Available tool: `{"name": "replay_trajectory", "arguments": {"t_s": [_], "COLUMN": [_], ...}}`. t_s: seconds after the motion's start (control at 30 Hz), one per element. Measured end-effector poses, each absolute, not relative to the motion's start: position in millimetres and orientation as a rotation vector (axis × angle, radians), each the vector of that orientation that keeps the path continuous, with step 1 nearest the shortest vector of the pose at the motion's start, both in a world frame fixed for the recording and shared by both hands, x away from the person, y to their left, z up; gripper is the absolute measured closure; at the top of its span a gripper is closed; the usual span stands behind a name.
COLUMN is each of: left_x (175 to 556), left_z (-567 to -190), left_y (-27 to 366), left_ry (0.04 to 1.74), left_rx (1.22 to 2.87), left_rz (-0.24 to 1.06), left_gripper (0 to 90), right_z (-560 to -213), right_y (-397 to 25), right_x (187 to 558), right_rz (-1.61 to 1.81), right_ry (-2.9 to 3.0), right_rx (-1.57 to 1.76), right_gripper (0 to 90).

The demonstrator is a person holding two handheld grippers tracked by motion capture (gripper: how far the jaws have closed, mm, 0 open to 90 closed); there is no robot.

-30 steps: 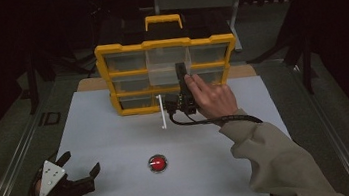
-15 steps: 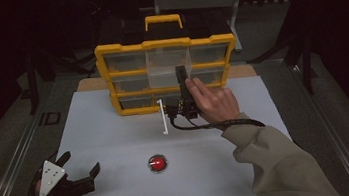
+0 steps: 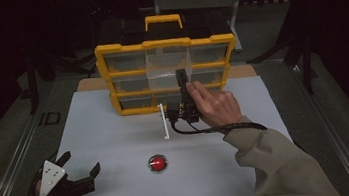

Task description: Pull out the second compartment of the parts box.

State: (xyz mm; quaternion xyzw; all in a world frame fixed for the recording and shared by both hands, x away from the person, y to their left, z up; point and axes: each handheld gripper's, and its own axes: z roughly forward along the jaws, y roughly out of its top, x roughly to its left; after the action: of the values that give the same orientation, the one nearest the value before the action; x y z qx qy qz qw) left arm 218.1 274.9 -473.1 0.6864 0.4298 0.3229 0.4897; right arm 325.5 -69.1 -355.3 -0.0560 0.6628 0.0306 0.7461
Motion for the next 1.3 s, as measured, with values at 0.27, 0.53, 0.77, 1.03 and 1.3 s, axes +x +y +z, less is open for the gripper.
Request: {"name": "replay_trajectory", "arguments": {"t_s": [0.27, 0.53, 0.77, 1.03, 1.3], "left_x": [218.1, 218.0, 218.1, 217.9, 218.2], "left_z": [-473.1, -473.0, -473.1, -473.1, -473.3], "left_y": [274.8, 274.9, 274.7, 274.6, 274.8], "left_ry": [1.047, 1.046, 1.047, 1.047, 1.048], "left_rx": [1.667, 1.668, 1.670, 1.668, 1.669], "left_rz": [0.785, 0.786, 0.786, 0.787, 0.787], "left_gripper": [0.0, 0.0, 0.0, 0.0, 0.0], "right_z": [-357.6, -356.9, -356.8, -357.0, -356.0], "right_y": [-69.5, -70.0, -71.2, -69.0, -68.3], "right_x": [322.6, 322.7, 321.9, 319.9, 319.7], "right_rz": [0.071, 0.077, 0.079, 0.118, 0.186], "right_ry": [1.452, 1.453, 1.457, 1.457, 1.459], "right_rx": [-0.125, -0.124, -0.117, -0.121, -0.069], "right_gripper": [79.6, 79.4, 79.0, 62.2, 40.3]}}
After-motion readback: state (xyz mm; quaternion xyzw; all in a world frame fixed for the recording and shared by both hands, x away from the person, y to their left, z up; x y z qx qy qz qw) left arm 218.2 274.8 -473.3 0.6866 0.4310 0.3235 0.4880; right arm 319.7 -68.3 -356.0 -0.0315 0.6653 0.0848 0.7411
